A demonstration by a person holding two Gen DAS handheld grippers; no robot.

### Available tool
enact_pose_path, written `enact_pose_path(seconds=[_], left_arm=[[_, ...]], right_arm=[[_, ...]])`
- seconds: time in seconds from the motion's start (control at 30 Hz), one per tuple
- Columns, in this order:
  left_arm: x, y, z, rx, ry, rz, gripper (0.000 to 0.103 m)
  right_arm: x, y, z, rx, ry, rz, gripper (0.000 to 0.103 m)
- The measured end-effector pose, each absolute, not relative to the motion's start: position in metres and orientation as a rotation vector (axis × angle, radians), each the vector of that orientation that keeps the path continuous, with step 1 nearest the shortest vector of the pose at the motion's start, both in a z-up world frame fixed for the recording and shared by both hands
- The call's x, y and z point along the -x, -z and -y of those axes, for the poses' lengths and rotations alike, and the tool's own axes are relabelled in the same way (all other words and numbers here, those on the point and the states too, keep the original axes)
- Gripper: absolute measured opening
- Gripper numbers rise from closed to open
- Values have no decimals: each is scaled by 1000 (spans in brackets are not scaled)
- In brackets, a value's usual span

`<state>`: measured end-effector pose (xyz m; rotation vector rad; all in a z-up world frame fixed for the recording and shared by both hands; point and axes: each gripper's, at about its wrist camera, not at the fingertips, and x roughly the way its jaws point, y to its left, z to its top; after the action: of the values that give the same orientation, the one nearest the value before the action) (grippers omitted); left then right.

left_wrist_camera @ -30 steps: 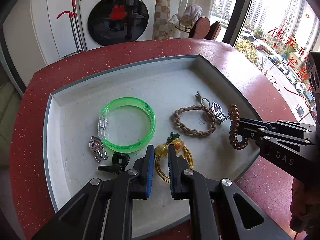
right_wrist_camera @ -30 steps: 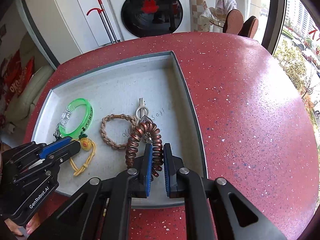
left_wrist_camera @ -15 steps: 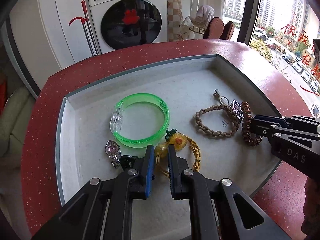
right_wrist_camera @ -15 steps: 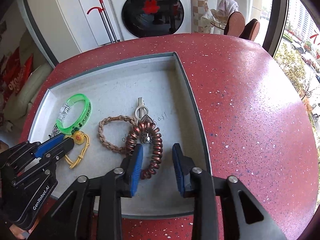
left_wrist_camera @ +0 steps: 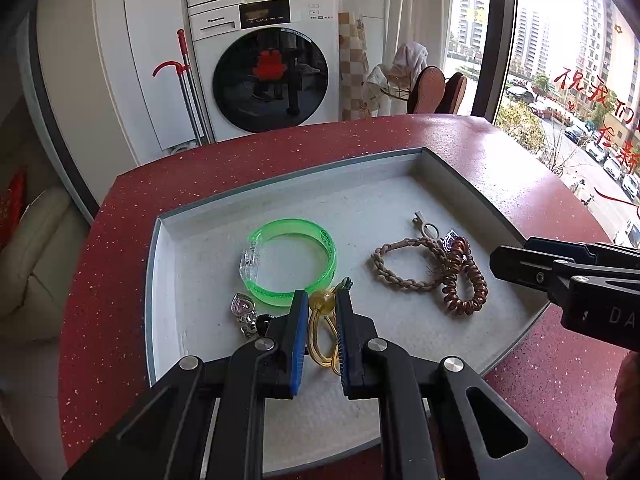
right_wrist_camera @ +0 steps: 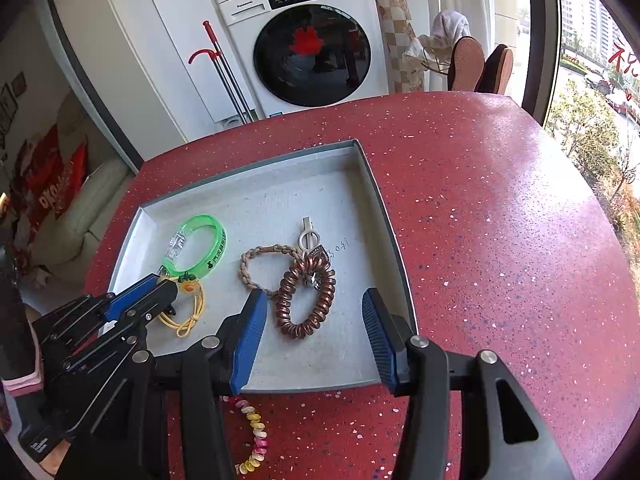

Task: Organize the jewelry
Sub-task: 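Open the left tool to release the yellow hair tie in the tray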

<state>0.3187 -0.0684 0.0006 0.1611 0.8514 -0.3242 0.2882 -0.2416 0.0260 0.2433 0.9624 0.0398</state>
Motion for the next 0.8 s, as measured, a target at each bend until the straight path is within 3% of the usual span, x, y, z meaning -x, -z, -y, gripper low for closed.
enact_pose_path(seconds=[0.37,0.4,0.43,0.47,0.57,0.63,0.7,0.8], left_arm=[[-324,6,63,-127,310,-882,32],[-324,6,63,-128,308,-882,40],[-323,5,63,-126,305,-880,90],[-322,4,61,-119,288,-869,103],[-317,-4,58,-104,288,-821,103],[-317,-6,57,-100,282,-823,103],[-314,-9,54,-101,275,-811,103],[-306,-13,49,-109,271,-797,103]], right_arm=[[-279,-28,242,-246,-41,-964,53],[-278,-29,242,-246,-42,-964,54],[-277,-29,242,-248,-43,-964,54],[-276,-29,242,-250,-44,-963,54],[-274,-29,242,-257,-45,-966,54],[-271,-29,242,-269,-50,-963,62],[-267,-31,243,-284,-61,-951,81],[-258,-36,244,-305,-62,-924,82]])
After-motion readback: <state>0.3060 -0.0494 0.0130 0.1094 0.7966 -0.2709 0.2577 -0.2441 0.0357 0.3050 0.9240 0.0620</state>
